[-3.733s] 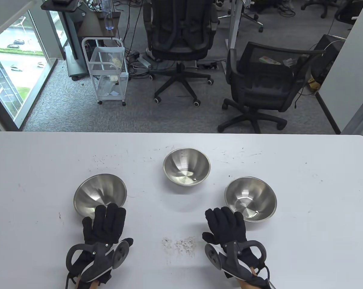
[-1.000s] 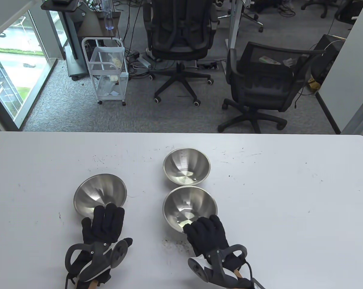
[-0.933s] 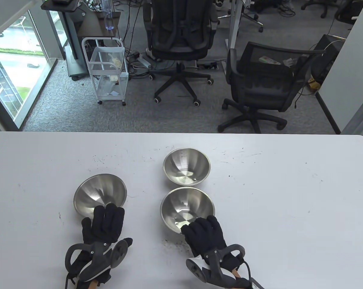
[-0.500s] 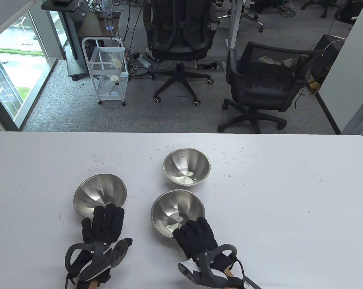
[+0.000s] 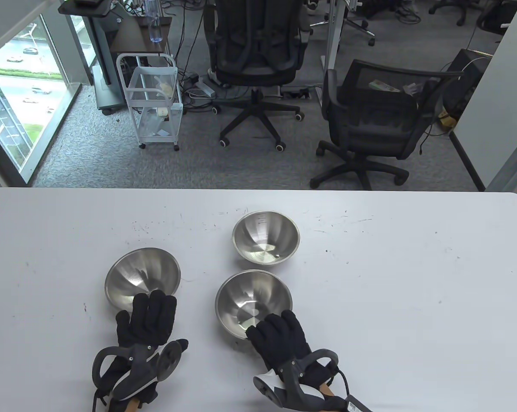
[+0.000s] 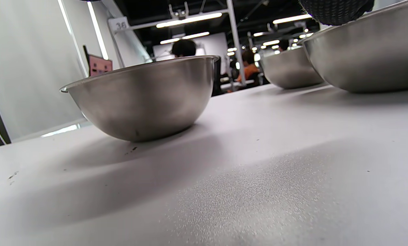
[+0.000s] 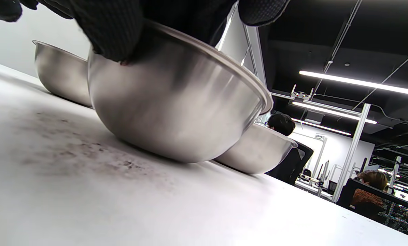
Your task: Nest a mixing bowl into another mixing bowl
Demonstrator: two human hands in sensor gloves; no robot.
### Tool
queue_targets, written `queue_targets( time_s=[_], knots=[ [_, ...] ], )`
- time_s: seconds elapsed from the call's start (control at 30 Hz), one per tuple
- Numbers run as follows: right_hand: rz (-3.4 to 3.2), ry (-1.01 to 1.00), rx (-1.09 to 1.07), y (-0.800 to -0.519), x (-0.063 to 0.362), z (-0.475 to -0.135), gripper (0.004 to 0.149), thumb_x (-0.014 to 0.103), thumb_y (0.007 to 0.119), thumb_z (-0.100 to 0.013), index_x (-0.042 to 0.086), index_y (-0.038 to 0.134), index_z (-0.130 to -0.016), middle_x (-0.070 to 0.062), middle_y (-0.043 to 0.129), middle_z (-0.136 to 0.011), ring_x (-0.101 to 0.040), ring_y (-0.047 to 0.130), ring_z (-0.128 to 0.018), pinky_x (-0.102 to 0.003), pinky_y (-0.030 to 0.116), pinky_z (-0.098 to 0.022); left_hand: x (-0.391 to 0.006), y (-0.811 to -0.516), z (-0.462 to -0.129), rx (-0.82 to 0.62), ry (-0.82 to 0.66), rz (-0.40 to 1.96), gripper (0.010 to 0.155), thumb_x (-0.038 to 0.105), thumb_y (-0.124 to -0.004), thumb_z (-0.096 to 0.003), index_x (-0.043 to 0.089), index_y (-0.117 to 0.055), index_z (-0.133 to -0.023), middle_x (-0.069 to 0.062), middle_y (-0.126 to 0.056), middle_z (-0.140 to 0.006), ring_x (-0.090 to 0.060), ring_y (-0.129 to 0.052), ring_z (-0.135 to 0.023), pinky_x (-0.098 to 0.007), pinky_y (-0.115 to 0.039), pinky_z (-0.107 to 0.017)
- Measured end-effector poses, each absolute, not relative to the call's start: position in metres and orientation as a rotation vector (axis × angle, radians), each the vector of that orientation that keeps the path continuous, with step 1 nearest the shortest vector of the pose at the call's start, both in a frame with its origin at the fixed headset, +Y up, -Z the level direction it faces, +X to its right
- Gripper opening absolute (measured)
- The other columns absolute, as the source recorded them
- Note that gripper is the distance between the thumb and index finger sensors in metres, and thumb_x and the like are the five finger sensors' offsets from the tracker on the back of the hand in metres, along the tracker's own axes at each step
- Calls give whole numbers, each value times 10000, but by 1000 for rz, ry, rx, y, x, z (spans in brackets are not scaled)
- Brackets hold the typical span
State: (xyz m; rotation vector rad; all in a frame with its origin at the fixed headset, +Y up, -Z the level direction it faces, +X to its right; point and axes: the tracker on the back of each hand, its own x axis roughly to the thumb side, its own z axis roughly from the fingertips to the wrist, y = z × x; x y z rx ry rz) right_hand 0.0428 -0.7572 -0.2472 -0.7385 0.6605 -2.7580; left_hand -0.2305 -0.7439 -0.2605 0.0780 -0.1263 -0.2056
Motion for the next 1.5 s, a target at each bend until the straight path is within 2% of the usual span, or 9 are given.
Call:
queue_targets(
  time_s=[0.27,0.53,0.93,1.5],
  knots=[
    [-2758,602,-753,-757,44,-247,382,398,866,-460,409,832,-841,134,996,-822,-184,944,-846,-552,648,-703,-232,-744,-261,75,-120,-206,978,672,-622,-491,194,-140,-1193,-132,-239,-1289,-472,-316,-1168,-727,-454,-776],
    [-2768,537,-727,-749,52,-246,529,470,871,-429,363,770,-938,104,928,-922,-221,871,-922,-571,617,-714,-233,-743,-261,76,-114,-207,977,672,-623,-490,195,-141,-1194,-131,-243,-1289,-471,-317,-1168,-727,-455,-776],
    [-2859,415,-558,-736,86,-256,700,538,866,-401,308,680,-1036,40,815,-1036,-276,763,-998,-591,581,-727,-235,-743,-261,82,-109,-199,977,672,-623,-489,196,-144,-1195,-128,-246,-1290,-469,-320,-1170,-727,-455,-776],
    [-2987,274,-267,-738,144,-285,745,550,862,-396,289,644,-1059,22,776,-1065,-292,742,-1011,-597,574,-728,-237,-743,-262,85,-95,-187,963,671,-625,-490,212,-163,-1199,-121,-276,-1293,-463,-341,-1173,-724,-459,-777]
  ],
)
